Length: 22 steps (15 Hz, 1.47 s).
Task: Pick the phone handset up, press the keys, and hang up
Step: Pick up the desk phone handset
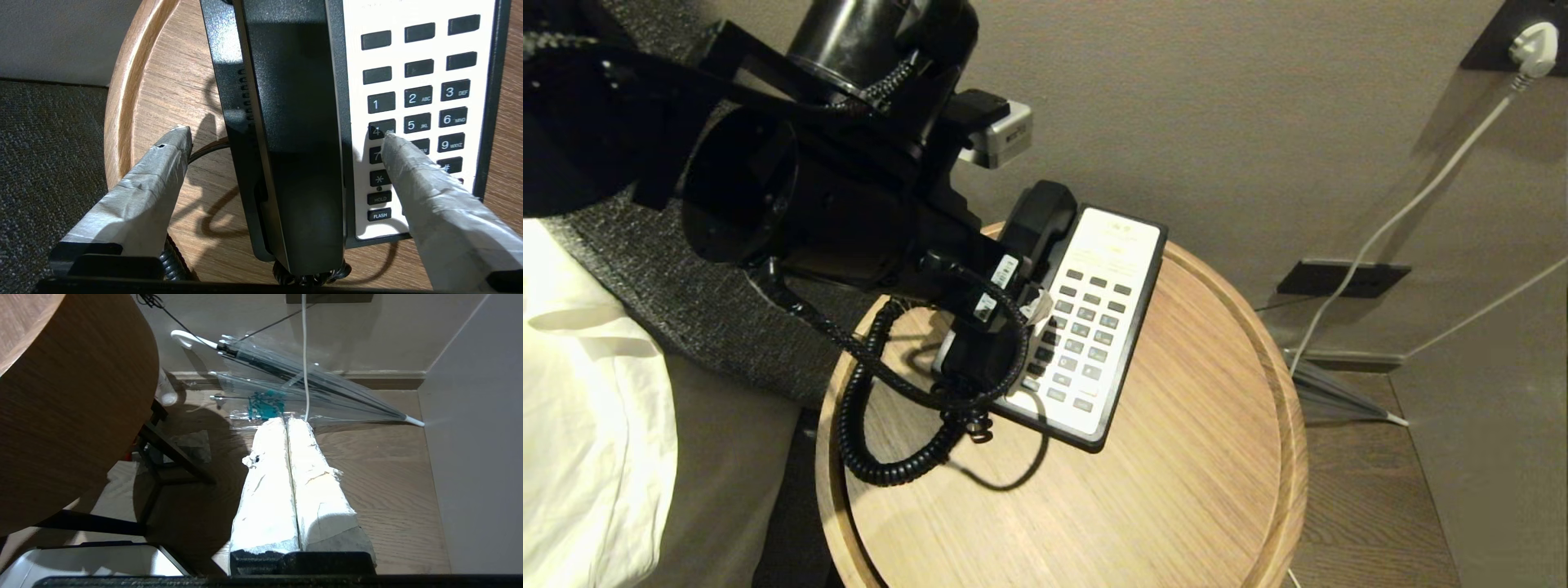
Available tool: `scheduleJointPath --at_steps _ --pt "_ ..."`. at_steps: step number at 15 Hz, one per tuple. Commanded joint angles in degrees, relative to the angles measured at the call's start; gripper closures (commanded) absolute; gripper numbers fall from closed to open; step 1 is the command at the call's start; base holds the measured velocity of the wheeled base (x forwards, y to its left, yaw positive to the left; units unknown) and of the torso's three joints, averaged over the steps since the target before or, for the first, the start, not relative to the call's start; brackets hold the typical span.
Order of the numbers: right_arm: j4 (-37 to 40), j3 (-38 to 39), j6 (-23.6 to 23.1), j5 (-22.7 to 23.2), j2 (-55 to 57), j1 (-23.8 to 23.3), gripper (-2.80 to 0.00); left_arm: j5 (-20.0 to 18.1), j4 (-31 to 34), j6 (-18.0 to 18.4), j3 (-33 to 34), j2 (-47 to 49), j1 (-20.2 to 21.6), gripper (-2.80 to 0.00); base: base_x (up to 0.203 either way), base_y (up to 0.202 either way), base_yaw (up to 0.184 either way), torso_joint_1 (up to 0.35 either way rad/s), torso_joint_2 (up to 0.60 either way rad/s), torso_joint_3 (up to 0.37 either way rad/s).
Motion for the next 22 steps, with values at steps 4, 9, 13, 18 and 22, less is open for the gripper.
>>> scheduleJointPath --at_steps 4,9,13,18,22 --pt "0.0 0.0 0.0 0.0 0.1 0.0 0.00 0.0 0.2 -0.1 0.4 0.2 0.0 -2.80 0.000 0.000 0.000 0.000 0.00 0.000" --pt "0.0 0.0 0.0 0.0 0.1 0.0 0.00 2.2 0.2 0.3 0.1 0.7 -0.5 -2.80 0.000 0.000 0.000 0.000 0.00 0.000" --pt "0.0 0.0 0.0 0.0 0.1 0.0 0.00 2.9 0.0 0.3 -0.1 0.8 -0.7 -2.80 0.000 0.000 0.000 0.000 0.00 0.000" --pt "0.0 0.0 0.0 0.0 0.1 0.0 0.00 2.9 0.0 0.3 -0.4 0.9 -0.7 0.00 0.000 0.000 0.000 0.000 0.00 0.000" --pt "0.0 0.0 0.0 0.0 0.1 0.0 0.00 2.9 0.0 0.1 -0.4 1.1 -0.8 0.00 0.000 0.000 0.000 0.000 0.00 0.000"
